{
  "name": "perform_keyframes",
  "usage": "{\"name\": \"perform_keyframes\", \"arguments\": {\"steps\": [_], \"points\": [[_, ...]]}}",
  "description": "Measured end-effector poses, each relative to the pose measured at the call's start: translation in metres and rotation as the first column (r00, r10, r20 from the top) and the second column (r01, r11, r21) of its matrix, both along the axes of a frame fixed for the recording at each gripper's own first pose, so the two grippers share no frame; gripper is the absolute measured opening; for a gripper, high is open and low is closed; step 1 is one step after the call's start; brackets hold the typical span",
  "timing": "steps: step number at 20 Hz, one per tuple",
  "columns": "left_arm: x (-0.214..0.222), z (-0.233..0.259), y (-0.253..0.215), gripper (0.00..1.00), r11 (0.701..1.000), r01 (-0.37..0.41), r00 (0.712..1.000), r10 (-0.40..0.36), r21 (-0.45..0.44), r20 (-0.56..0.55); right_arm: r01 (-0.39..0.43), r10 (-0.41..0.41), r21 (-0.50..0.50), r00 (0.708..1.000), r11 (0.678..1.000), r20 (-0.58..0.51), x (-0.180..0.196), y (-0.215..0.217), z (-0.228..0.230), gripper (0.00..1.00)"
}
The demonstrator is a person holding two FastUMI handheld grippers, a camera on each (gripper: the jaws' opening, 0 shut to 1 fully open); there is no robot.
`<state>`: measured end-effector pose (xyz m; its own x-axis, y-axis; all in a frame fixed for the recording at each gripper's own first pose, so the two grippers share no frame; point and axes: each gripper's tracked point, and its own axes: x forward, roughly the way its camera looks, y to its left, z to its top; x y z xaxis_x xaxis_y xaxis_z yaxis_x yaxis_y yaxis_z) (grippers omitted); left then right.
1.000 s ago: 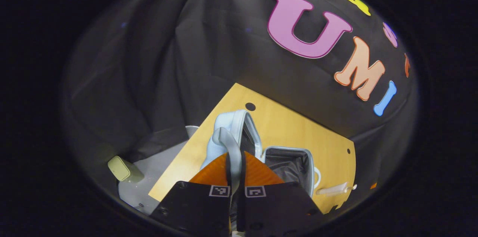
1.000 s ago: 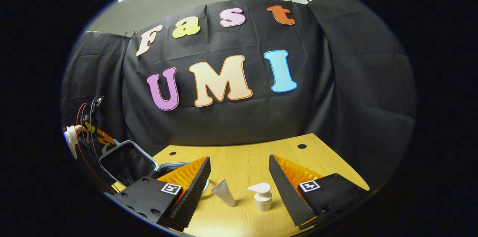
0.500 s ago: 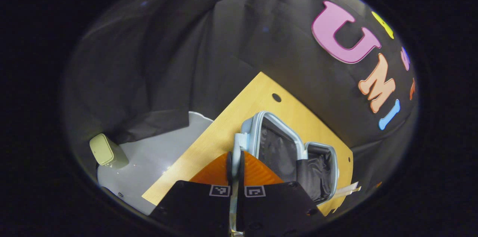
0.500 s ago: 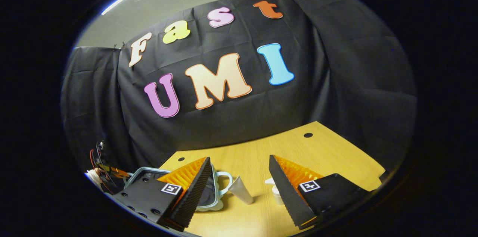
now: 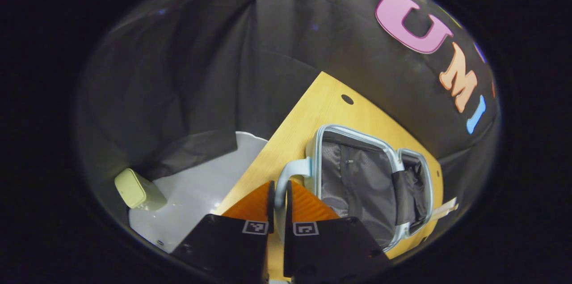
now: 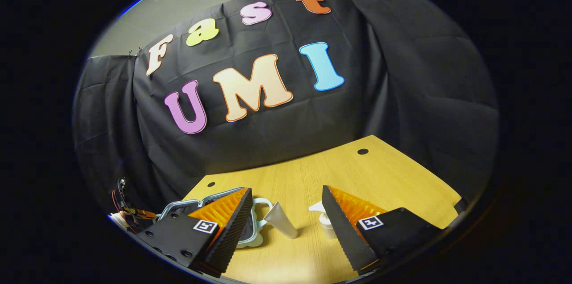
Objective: First open the suitcase, pack the skin care products into it, and then close the suitcase.
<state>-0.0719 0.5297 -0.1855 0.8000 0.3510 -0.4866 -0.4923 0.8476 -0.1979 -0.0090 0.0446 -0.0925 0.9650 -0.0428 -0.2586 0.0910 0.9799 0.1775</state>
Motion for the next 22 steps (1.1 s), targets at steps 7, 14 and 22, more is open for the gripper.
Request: {"name": "perform_keyframes", "arguments": {"steps": [7, 14, 22], "points": [[-0.008, 0.081, -0.043, 0.96, 0.967, -0.026, 0.995, 0.001, 0.254, 0.098, -0.019, 0.019, -0.038, 1.000, 0.999, -0.003, 0.004, -0.013, -0.008, 0.98], [0.028, 0.145, -0.244, 0.95, 0.900, 0.114, 0.938, -0.237, 0.420, 0.252, -0.084, 0.079, -0.136, 0.996, 0.987, -0.041, 0.009, -0.035, -0.036, 0.98], [0.090, 0.077, -0.464, 0.95, 0.851, 0.399, 0.831, -0.494, 0.342, 0.258, -0.211, 0.193, -0.143, 0.973, 0.967, -0.128, 0.018, -0.053, -0.091, 0.98]]}}
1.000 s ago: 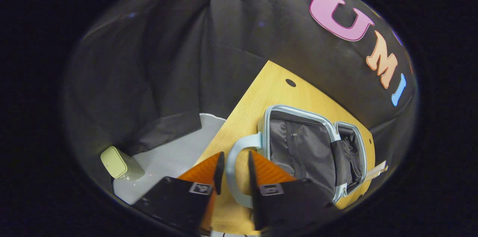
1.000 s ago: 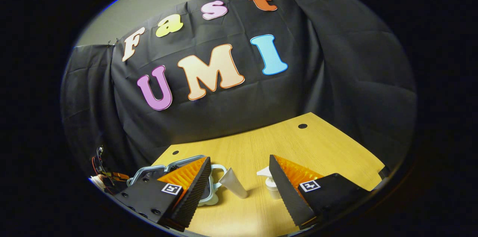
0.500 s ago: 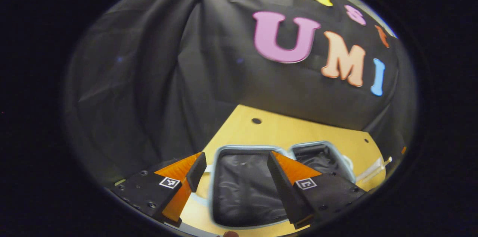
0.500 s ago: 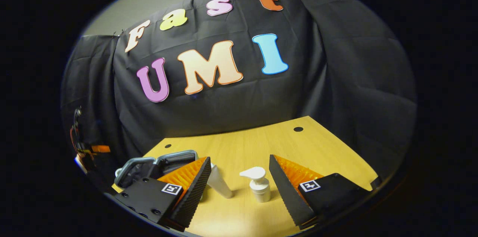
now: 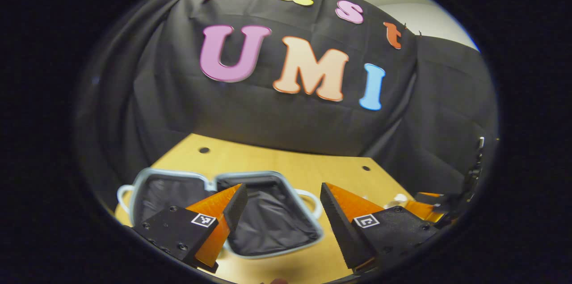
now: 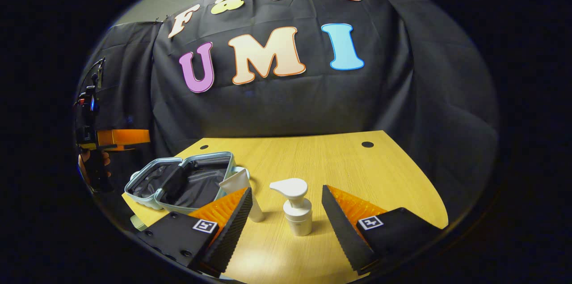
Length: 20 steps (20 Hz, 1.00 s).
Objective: First open the suitcase, pack the skin care products into it, and then close the suitcase.
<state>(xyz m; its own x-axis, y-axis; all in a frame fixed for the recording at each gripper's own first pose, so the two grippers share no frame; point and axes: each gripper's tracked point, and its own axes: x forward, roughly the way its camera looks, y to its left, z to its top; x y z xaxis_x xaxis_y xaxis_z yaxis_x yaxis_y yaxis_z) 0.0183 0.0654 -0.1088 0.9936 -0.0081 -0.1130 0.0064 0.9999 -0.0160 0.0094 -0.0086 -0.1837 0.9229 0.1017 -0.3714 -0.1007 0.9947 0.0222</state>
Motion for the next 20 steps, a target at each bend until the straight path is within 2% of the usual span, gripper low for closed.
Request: {"name": "perform_keyframes", "arguments": {"steps": [1, 2, 6, 7, 10, 15, 18, 20], "points": [[0.005, -0.017, -0.016, 0.94, 1.000, 0.024, 1.000, -0.024, -0.005, -0.019, -0.015, 0.015, 0.006, 1.000, 1.000, -0.010, 0.001, -0.002, -0.009, 0.98], [0.013, -0.033, -0.031, 0.96, 0.999, 0.038, 0.998, -0.038, 0.001, -0.040, -0.033, 0.033, 0.011, 0.999, 0.999, -0.019, 0.002, -0.003, -0.017, 0.95], [0.036, -0.096, -0.082, 0.94, 0.991, 0.131, 0.987, -0.130, 0.009, -0.091, -0.080, 0.080, 0.012, 0.995, 0.997, -0.058, 0.005, -0.013, -0.053, 0.98], [0.041, -0.108, -0.090, 0.96, 0.990, 0.141, 0.985, -0.140, 0.004, -0.098, -0.090, 0.090, 0.010, 0.994, 0.996, -0.063, 0.006, -0.015, -0.059, 0.98], [0.060, -0.138, -0.100, 0.96, 0.991, 0.130, 0.984, -0.130, -0.006, -0.123, -0.121, 0.121, 0.010, 0.990, 0.993, -0.078, 0.013, -0.022, -0.075, 0.98], [0.098, -0.163, -0.122, 0.95, 0.991, 0.113, 0.981, -0.123, -0.072, -0.150, -0.154, 0.154, 0.012, 0.982, 0.988, -0.106, 0.020, -0.025, -0.093, 0.98], [0.115, -0.173, -0.122, 0.94, 0.994, 0.093, 0.981, -0.101, -0.057, -0.166, -0.170, 0.172, 0.031, 0.978, 0.985, -0.115, 0.023, -0.021, -0.099, 0.98], [0.124, -0.181, -0.117, 0.88, 0.996, 0.061, 0.983, -0.070, -0.060, -0.173, -0.177, 0.179, 0.022, 0.976, 0.984, -0.124, 0.025, -0.020, -0.105, 0.98]]}}
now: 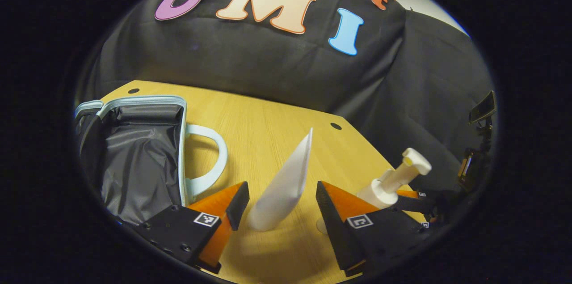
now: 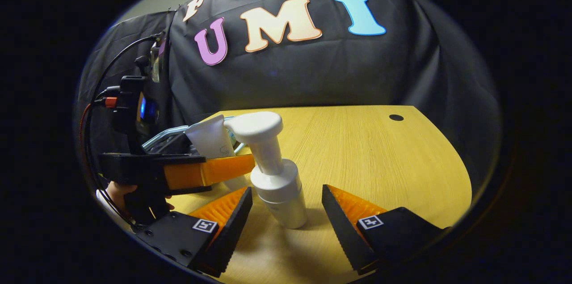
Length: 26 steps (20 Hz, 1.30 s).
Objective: First open the suitcase, pack the skin care products into it, and then close the suitcase.
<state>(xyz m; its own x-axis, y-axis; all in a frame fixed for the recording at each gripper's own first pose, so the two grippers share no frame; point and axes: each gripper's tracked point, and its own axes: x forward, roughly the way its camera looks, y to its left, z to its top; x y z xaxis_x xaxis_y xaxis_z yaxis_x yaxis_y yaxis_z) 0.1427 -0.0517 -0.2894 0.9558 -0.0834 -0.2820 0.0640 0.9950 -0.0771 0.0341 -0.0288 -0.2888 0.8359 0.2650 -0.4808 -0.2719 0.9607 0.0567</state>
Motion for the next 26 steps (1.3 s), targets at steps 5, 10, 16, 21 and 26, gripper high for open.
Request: {"name": "perform_keyframes", "arguments": {"steps": [5, 10, 16, 21, 26], "points": [[0.007, -0.004, 0.010, 0.35, 0.999, -0.047, 0.998, 0.047, 0.007, -0.037, -0.019, 0.019, 0.009, 0.999, 1.000, -0.029, 0.008, 0.007, -0.011, 0.98], [-0.002, 0.034, 0.005, 0.30, 0.999, -0.030, 0.999, 0.030, -0.023, -0.012, -0.025, 0.025, 0.002, 0.999, 1.000, -0.037, 0.016, 0.009, -0.017, 0.73], [-0.032, 0.097, 0.036, 0.30, 0.997, -0.078, 0.997, 0.078, -0.016, 0.011, -0.091, 0.087, -0.066, 0.995, 0.994, -0.050, 0.009, 0.010, -0.012, 0.62], [-0.057, 0.119, 0.103, 0.27, 0.986, -0.164, 0.985, 0.164, 0.002, -0.061, -0.070, 0.067, -0.068, 0.997, 0.995, -0.049, 0.007, 0.011, 0.016, 0.60], [-0.073, 0.082, 0.169, 0.30, 0.985, -0.171, 0.944, 0.173, 0.028, -0.280, -0.011, 0.008, -0.048, 0.998, 0.999, -0.062, 0.006, 0.036, 0.053, 0.60]]}}
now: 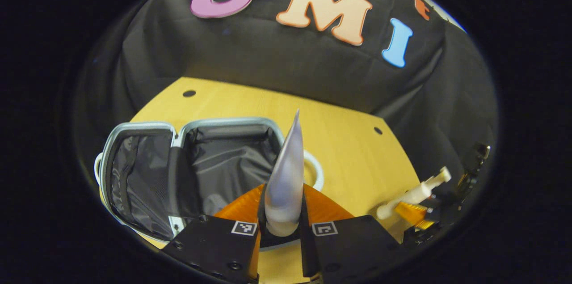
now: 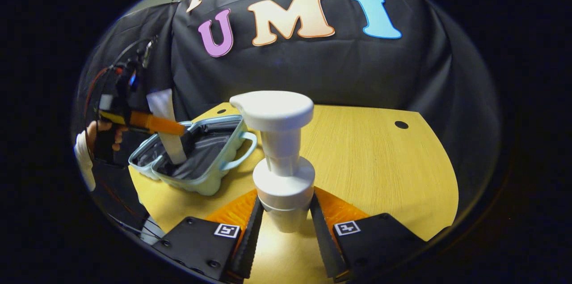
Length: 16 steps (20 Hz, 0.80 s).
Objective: First open the suitcase, pack the skin care products into it, and then close the suitcase.
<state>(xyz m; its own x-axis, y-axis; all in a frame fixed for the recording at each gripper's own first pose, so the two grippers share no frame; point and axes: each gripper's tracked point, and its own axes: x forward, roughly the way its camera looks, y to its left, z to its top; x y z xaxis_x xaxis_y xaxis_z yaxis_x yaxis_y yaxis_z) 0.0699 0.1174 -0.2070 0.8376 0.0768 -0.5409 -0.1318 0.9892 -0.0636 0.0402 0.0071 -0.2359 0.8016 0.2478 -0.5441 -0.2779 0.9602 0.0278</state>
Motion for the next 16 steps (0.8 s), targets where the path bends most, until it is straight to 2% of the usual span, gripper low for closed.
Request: {"name": "perform_keyframes", "arguments": {"steps": [2, 3, 7, 9, 10, 11, 12, 13, 14, 16], "points": [[-0.005, -0.017, 0.021, 0.27, 1.000, 0.004, 0.995, -0.005, -0.005, -0.098, 0.017, -0.017, 0.012, 1.000, 1.000, -0.001, 0.000, 0.021, 0.013, 0.62], [-0.004, -0.026, 0.027, 0.30, 1.000, 0.012, 0.991, -0.015, -0.022, -0.136, 0.022, -0.022, 0.017, 1.000, 1.000, -0.011, -0.001, 0.033, 0.017, 0.62], [-0.006, -0.055, 0.034, 0.33, 0.988, 0.045, 0.958, -0.085, -0.149, -0.275, 0.018, -0.018, 0.006, 0.999, 1.000, -0.039, 0.003, 0.089, 0.028, 0.62], [-0.004, -0.064, 0.042, 0.30, 0.983, 0.052, 0.941, -0.108, -0.177, -0.322, 0.016, -0.015, 0.013, 0.998, 1.000, -0.063, 0.007, 0.120, 0.031, 0.59], [-0.004, -0.068, 0.046, 0.33, 0.982, 0.052, 0.934, -0.113, -0.184, -0.338, 0.006, -0.004, 0.025, 0.998, 1.000, -0.066, 0.010, 0.138, 0.034, 0.60], [-0.002, -0.070, 0.048, 0.29, 0.979, 0.065, 0.927, -0.131, -0.194, -0.350, -0.005, 0.007, 0.034, 0.997, 0.999, -0.076, 0.011, 0.155, 0.032, 0.60], [-0.001, -0.072, 0.048, 0.29, 0.976, 0.072, 0.923, -0.144, -0.208, -0.358, -0.011, 0.014, 0.032, 0.996, 0.999, -0.087, 0.013, 0.167, 0.030, 0.60], [0.000, -0.072, 0.048, 0.34, 0.974, 0.073, 0.921, -0.149, -0.217, -0.360, -0.018, 0.020, 0.023, 0.994, 1.000, -0.104, 0.014, 0.177, 0.024, 0.62], [0.001, -0.072, 0.052, 0.31, 0.974, 0.073, 0.923, -0.147, -0.213, -0.355, -0.026, 0.027, 0.013, 0.992, 1.000, -0.121, 0.015, 0.186, 0.019, 0.62], [0.007, -0.064, 0.058, 0.66, 0.974, 0.080, 0.938, -0.146, -0.213, -0.316, -0.036, 0.036, 0.006, 0.988, 0.999, -0.151, 0.017, 0.200, 0.007, 0.62]]}}
